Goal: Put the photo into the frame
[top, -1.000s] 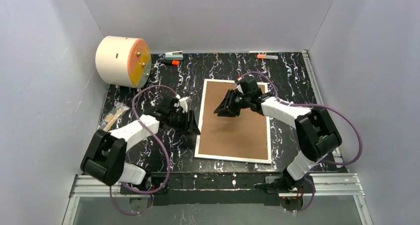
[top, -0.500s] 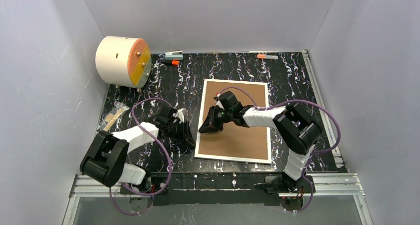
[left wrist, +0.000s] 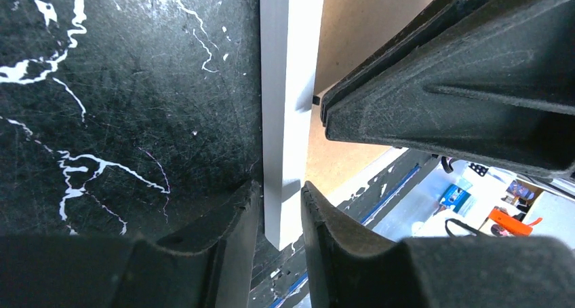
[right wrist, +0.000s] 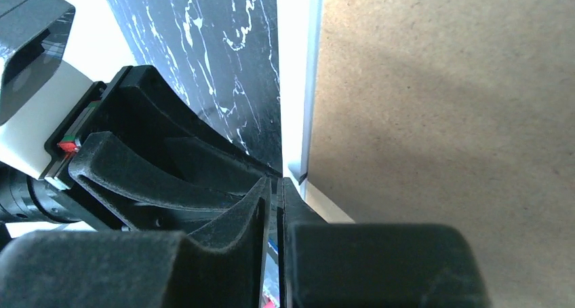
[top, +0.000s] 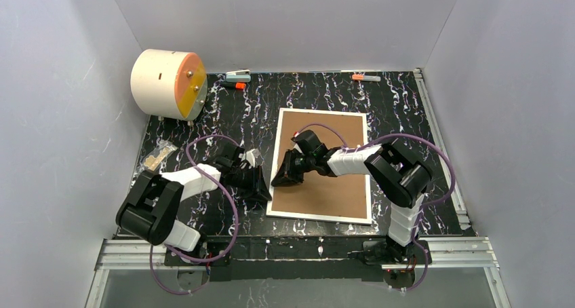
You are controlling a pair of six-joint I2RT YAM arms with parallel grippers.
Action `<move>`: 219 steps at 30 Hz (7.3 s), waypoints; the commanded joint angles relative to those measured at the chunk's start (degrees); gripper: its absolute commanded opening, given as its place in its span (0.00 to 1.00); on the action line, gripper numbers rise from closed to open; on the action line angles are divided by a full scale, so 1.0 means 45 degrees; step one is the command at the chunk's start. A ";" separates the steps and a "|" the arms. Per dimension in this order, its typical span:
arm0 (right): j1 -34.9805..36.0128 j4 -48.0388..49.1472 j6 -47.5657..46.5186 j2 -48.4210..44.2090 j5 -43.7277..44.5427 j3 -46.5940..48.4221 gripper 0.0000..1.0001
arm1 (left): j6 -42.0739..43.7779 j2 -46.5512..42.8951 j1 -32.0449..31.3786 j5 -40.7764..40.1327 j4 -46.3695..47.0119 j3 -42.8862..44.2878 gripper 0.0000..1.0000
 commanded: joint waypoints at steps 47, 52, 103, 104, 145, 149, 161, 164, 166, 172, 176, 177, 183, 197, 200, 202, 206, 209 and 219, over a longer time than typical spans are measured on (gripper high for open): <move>-0.0181 -0.2030 -0.1097 0.0108 0.2737 -0.1780 0.14 | 0.0488 0.1934 -0.0043 -0.4154 -0.2736 0.0304 0.24; -0.0178 -0.2069 -0.1341 0.0226 0.2932 -0.1999 0.14 | 0.0487 0.1990 -0.0043 -0.4177 -0.2719 0.0306 0.24; -0.2013 0.0316 -0.1393 0.0666 0.0092 0.1592 0.33 | 0.0479 0.3830 -0.0023 -0.2921 -0.0373 0.2995 0.22; -0.2014 0.0722 -0.1271 0.0697 -0.0056 0.1673 0.30 | 0.0479 0.3928 -0.0023 -0.3006 -0.0450 0.3013 0.22; -0.2555 -0.1233 -0.1887 0.2366 0.0992 0.1844 0.21 | 0.0604 0.4436 -0.0023 -0.3715 -0.0732 0.2667 0.17; -0.2579 -0.1380 -0.2001 0.2370 0.1167 0.1610 0.21 | 0.0604 0.4442 -0.0023 -0.3728 -0.0740 0.2665 0.17; -0.2761 -0.1779 -0.2131 0.2197 0.1815 0.0858 0.31 | 0.0643 0.4640 0.0043 -0.4073 -0.0974 0.2587 0.16; -0.2808 -0.1948 -0.2215 0.2172 0.2045 0.0854 0.34 | 0.0658 0.4687 0.0108 -0.4168 -0.1016 0.2543 0.15; -0.2814 -0.2047 -0.2256 0.2234 0.2073 0.0896 0.36 | 0.0681 0.4701 0.0132 -0.4170 -0.1035 0.2532 0.15; -0.2814 -0.2586 -0.2316 0.2549 0.2568 0.1140 0.38 | 0.0692 0.4724 0.0140 -0.4100 -0.0981 0.2563 0.15; -0.2729 -0.3780 -0.2648 0.2509 0.3744 0.1579 0.39 | 0.0721 0.4695 0.0143 -0.4051 -0.0957 0.2588 0.16; -0.2701 -0.4072 -0.2800 0.2507 0.4065 0.1690 0.39 | 0.0707 0.4682 0.0151 -0.4036 -0.0948 0.2584 0.16; -0.2750 -0.5517 -0.3466 0.1530 0.4942 0.2494 0.38 | 0.0727 0.4541 0.0153 -0.3837 -0.0956 0.2769 0.18; -0.3695 -0.2018 -0.2697 0.1773 0.0169 0.5075 0.29 | 0.0564 0.4572 0.0468 -0.2006 0.0221 0.5282 0.42; -0.3693 -0.1463 -0.2413 0.2323 -0.0546 0.5489 0.25 | 0.0580 0.5148 0.0574 -0.2634 -0.0197 0.5974 0.40; -0.3694 -0.1256 -0.2211 0.2710 -0.0791 0.5727 0.25 | 0.0626 0.5515 0.0591 -0.3127 -0.0485 0.6386 0.37; -0.3694 -0.0609 -0.1915 0.3433 -0.1046 0.6079 0.24 | 0.0749 0.5978 0.0619 -0.3579 -0.0667 0.6965 0.33; -0.3693 -0.0566 -0.1752 0.3980 -0.1152 0.6749 0.23 | 0.0825 0.6389 0.0616 -0.3586 -0.0754 0.7335 0.29; -0.3737 -0.0965 -0.1569 0.4981 -0.0869 0.7390 0.19 | 0.0915 0.7107 0.0621 -0.4096 -0.1335 0.7600 0.16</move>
